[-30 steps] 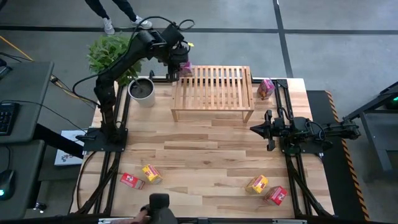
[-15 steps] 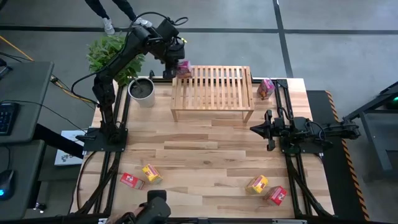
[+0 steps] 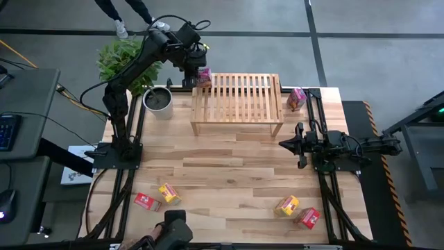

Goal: Stack cereal on shelf
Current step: Put the left violet cereal box on the shelf

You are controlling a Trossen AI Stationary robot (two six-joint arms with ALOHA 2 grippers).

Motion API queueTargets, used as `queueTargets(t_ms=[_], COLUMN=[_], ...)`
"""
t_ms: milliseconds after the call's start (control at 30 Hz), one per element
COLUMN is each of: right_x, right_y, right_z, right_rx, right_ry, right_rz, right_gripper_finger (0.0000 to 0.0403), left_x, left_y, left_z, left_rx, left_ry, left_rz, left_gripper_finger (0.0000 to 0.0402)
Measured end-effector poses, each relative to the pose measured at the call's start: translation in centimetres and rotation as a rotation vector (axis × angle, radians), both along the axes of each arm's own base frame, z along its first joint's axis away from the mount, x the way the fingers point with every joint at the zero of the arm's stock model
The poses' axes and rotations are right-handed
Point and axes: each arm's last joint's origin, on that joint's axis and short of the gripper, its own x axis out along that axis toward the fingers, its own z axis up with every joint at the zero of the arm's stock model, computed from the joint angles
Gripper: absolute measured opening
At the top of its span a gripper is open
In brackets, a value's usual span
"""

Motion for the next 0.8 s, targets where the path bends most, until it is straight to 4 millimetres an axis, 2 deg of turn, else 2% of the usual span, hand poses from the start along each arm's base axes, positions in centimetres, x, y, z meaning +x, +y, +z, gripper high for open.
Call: queueTargets(t_ms=[367, 600, 800], right_x=[0.0, 0.0, 0.0], right_y=[0.0, 0.0, 0.0], right_z=[0.0, 0.0, 0.0], right_rx=[0.000, 0.000, 0.000], right_ry=[0.000, 0.000, 0.000], right_rz=[0.000, 0.000, 0.000], right_gripper_finger=[0.0000, 0.0000, 0.0000], left_x=[0.3, 0.4, 0.3], left_y=[0.3, 0.1, -0.1], left_z=[0.1, 0.3, 1.4], left_rx=[0.056, 0.049, 0.077], left_ry=[-0.002, -0.016, -0.049], left_rz=[0.016, 0.007, 0.007], left_gripper_finger=[0.0194, 0.0200, 0.0200])
